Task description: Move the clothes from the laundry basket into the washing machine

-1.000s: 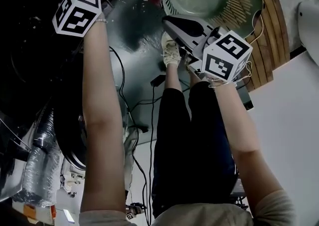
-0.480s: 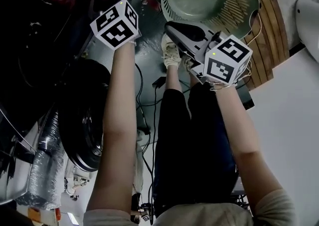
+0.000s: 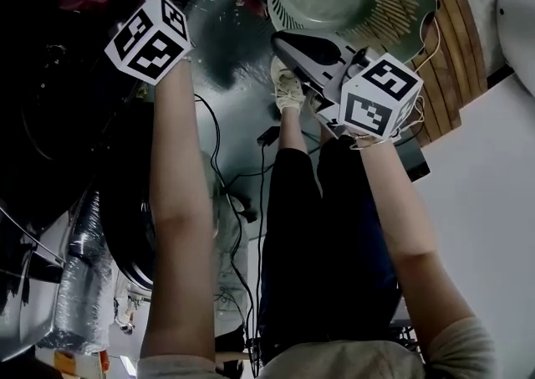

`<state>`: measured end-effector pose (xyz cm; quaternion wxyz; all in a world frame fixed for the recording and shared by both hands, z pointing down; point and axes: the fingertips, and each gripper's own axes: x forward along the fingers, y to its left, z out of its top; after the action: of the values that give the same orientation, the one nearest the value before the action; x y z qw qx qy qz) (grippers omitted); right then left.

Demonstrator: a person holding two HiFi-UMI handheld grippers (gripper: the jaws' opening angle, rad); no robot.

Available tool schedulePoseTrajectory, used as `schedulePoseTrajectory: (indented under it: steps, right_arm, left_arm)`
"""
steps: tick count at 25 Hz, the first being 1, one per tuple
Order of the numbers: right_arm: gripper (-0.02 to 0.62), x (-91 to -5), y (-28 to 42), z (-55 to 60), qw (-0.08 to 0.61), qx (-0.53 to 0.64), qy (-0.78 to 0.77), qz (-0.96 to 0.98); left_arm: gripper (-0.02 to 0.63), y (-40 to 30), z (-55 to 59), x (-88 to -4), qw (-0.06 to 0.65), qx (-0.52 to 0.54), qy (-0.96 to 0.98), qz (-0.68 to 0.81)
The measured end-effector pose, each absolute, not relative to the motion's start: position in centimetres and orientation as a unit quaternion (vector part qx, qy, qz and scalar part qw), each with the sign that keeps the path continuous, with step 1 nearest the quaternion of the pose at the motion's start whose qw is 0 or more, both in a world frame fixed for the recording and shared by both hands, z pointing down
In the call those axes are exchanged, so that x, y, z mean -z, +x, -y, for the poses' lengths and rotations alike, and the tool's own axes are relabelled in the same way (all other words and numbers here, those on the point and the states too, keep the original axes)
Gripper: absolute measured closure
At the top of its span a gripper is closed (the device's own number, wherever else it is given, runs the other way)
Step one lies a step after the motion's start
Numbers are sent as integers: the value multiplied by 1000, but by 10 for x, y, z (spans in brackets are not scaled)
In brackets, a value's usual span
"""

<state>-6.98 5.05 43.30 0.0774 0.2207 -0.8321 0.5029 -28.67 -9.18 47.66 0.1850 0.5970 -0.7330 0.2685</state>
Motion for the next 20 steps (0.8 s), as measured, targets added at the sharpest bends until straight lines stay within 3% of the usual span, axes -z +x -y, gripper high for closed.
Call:
schedulePoseTrajectory:
  steps: [8,9,11,13,20]
  right_arm:
    - [580,-440,-69,-56,80,-508,218,830]
    - [580,-441,-68,-56,80,-508,220,829]
    - [580,-440,-68,-57,81,-508,220,829]
    - [580,-436,-67,-57,81,-504,220,831]
    - [580,-386,-49,-39,62,-465,255,845]
  left_arm:
    - [575,-366,119,-461,119,-292,501,806]
    - [551,-363,120,-465,130,-285,506,803]
    - [415,-351,118,-479,163,-278,521,791]
    - [336,-339,112,-487,189,-269,531,781]
    - [318,-283,65,-453,245,-225,557,761]
